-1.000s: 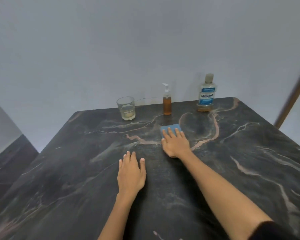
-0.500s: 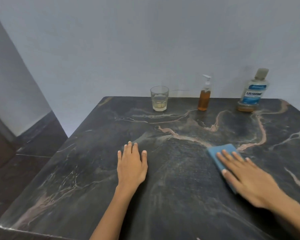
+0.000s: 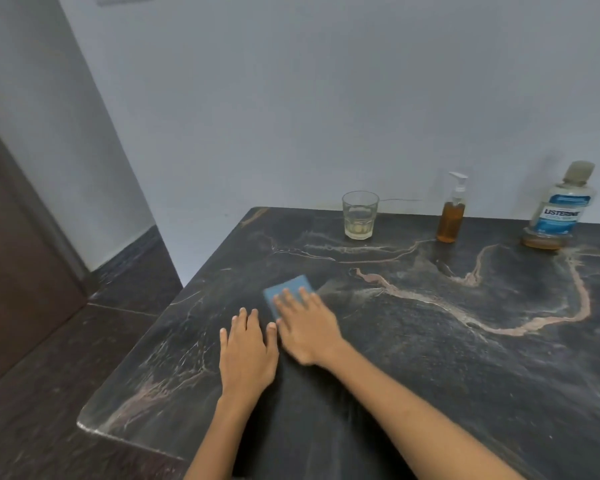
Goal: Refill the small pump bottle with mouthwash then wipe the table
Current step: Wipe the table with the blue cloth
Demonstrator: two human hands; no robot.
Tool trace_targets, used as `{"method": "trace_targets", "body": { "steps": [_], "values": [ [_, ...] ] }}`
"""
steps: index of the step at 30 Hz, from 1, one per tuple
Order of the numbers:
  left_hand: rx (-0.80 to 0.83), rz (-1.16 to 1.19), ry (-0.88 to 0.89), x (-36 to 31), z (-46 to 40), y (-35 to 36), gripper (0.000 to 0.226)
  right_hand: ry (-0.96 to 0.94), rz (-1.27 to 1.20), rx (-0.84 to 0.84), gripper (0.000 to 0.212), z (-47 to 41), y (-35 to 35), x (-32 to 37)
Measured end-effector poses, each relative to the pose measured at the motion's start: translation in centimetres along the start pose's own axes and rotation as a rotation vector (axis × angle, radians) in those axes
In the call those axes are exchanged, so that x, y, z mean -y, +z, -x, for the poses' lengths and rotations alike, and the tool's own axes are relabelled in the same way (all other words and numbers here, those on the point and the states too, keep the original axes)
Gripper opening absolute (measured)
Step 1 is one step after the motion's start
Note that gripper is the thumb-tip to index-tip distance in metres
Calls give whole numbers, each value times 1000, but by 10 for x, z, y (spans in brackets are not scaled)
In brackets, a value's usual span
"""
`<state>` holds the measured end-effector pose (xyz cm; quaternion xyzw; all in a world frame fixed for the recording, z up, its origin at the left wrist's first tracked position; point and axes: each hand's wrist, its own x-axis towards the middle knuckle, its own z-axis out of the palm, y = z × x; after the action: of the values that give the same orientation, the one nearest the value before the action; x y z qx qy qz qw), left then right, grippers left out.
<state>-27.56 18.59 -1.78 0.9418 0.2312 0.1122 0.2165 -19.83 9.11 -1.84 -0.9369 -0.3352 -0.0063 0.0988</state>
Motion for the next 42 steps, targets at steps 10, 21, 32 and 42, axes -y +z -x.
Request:
{"method": "trace_targets", "body": {
  "steps": [10, 21, 32, 42],
  "values": [
    [-79, -25, -101, 19, 25, -20, 54, -123, 62, 40, 52, 113, -31, -72],
    [-82, -71, -187, 25, -16, -14, 54, 26, 14, 139, 52, -71, -11, -33],
    [-174, -72, -316, 69, -39, -16, 57, -702, -65, 153, 51, -25, -10, -59],
    [-240, 20, -332, 62, -43, -23, 60, -532, 137, 95, 51, -182, 22, 52]
  ]
}}
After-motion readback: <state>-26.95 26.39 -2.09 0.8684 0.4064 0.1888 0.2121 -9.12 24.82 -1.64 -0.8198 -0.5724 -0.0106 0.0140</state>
